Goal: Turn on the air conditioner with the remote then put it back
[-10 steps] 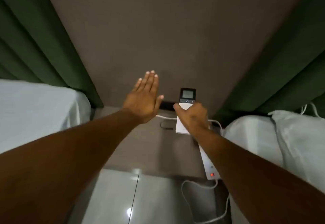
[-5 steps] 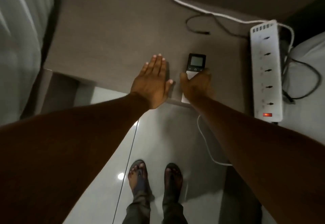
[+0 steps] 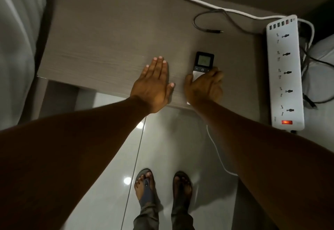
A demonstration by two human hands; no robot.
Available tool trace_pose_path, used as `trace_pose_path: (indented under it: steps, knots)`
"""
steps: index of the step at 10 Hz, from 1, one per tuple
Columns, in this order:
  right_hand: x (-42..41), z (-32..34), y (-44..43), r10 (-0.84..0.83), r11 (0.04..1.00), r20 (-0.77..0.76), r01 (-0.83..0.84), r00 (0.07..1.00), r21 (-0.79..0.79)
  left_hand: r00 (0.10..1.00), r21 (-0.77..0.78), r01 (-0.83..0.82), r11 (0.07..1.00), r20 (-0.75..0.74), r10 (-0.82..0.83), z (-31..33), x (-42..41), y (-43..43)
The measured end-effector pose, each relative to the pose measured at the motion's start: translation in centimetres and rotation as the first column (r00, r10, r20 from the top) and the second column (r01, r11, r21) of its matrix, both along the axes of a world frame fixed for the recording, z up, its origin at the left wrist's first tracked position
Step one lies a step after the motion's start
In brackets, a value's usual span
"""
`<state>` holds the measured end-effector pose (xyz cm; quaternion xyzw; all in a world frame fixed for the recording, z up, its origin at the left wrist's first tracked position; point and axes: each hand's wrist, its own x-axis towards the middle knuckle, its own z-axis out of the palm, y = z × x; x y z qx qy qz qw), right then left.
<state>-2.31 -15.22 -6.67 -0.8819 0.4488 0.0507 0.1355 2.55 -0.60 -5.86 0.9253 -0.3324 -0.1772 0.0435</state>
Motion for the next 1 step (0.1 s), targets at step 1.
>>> trace_pose_path:
  steps: [1]
  knots:
    - [-0.11, 0.2, 0.07, 0.024, 1.0, -0.029, -0.024, 0.999, -0.009, 1.0, 0.008, 0.016, 1.0, -0.01, -0.016, 0.36, -0.12, 0.29]
